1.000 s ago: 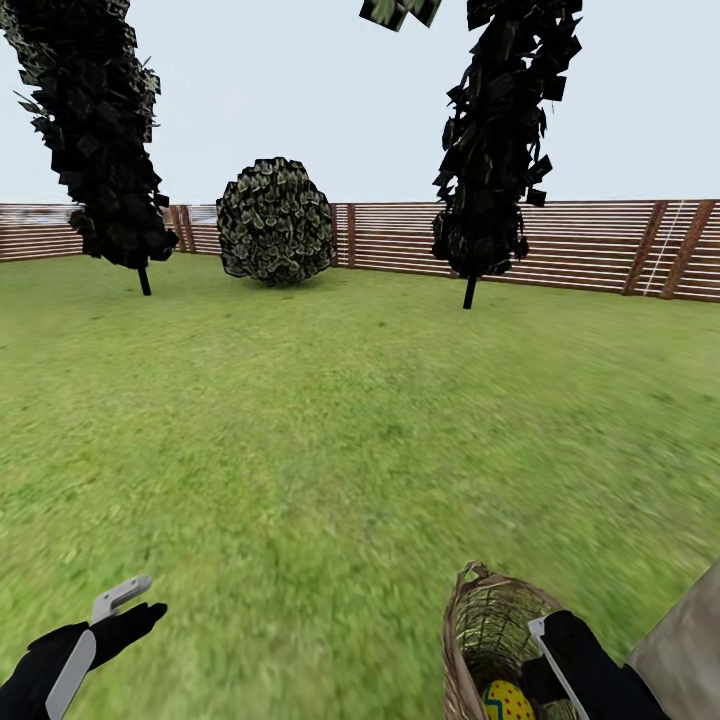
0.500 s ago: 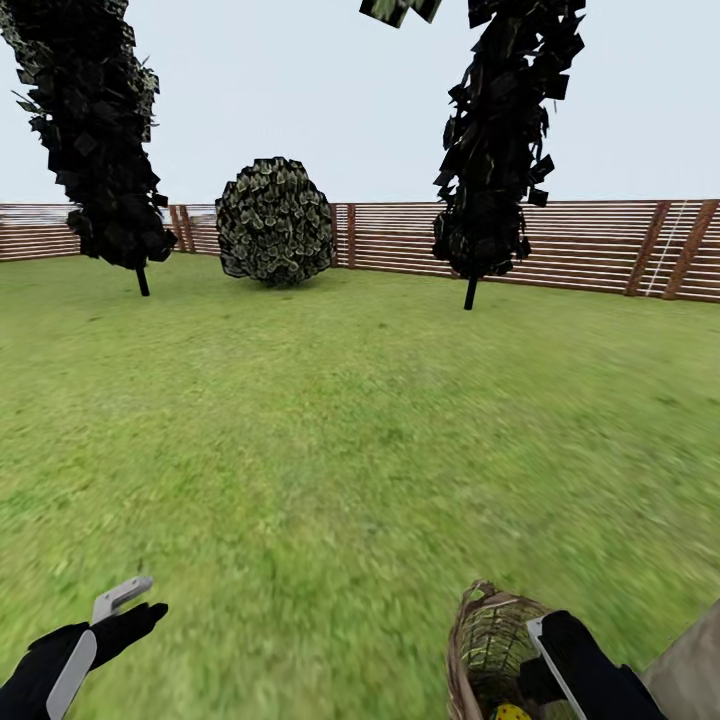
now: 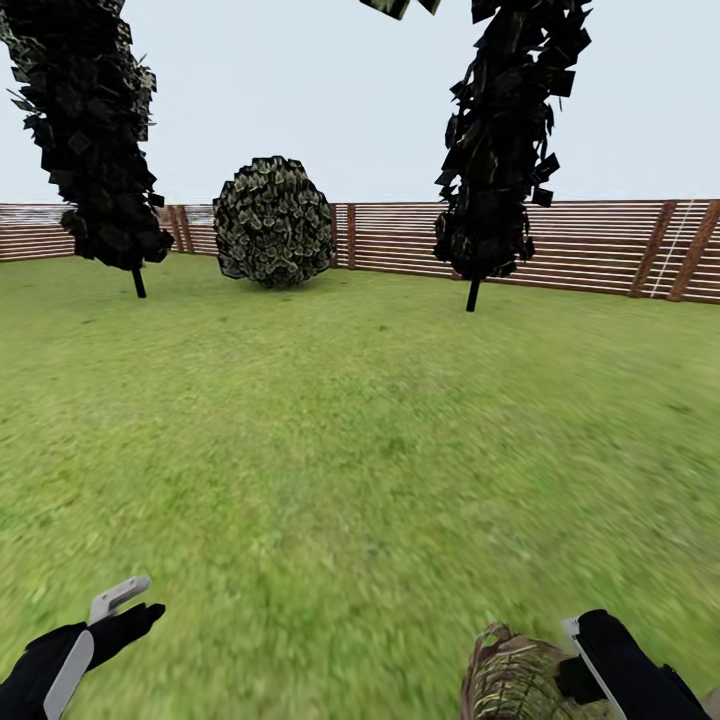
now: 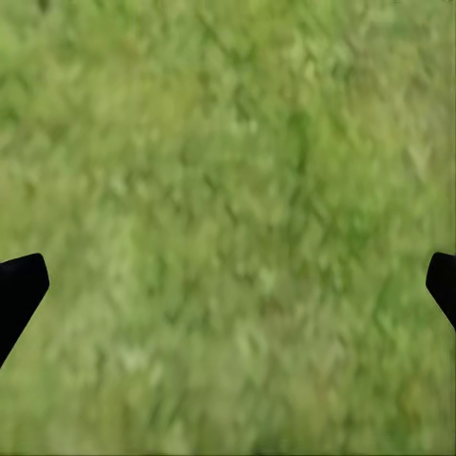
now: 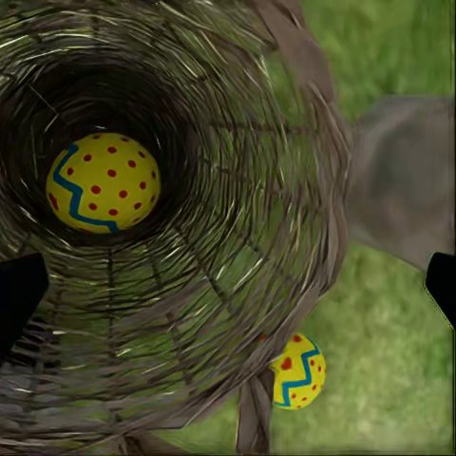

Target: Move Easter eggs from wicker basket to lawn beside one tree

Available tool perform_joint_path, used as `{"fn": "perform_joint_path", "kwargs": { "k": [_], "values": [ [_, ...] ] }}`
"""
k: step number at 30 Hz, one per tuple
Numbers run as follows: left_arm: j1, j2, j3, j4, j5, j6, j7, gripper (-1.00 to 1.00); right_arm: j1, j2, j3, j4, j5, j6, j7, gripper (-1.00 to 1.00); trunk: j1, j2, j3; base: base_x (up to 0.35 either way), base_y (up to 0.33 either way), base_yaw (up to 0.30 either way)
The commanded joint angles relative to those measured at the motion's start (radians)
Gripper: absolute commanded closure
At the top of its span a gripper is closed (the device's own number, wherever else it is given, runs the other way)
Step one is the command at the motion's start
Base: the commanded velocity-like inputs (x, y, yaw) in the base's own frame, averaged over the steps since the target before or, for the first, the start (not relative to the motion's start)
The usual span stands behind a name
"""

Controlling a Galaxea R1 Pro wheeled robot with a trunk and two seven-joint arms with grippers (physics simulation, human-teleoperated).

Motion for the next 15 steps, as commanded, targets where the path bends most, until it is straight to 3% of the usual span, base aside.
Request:
{"fn": "perform_joint_path", "kwargs": {
  "k": [1, 10, 15],
  "values": [
    [-0.001, -0.001, 0.003, -0.001, 0.001, 0.006, -0.004, -1.0, 0.0, -0.006, 0.004, -0.001, 0.009, 0.004, 0.01, -1.0, 0.0, 0.0, -0.001, 0.163, 0.0, 0.0],
    [-0.001, -0.003, 0.003, -0.001, 0.003, 0.006, -0.004, -1.0, 0.0, -0.001, 0.013, -0.001, 0.01, 0.004, 0.0, -1.0, 0.0, 0.0, -0.001, 0.082, 0.014, 0.0],
    [-0.001, -0.002, 0.003, -0.001, 0.003, 0.006, -0.004, -1.0, 0.0, 0.007, 0.015, -0.001, 0.012, 0.004, 0.0, -1.0, 0.0, 0.0, -0.001, 0.045, 0.267, 0.0]
  ]
}}
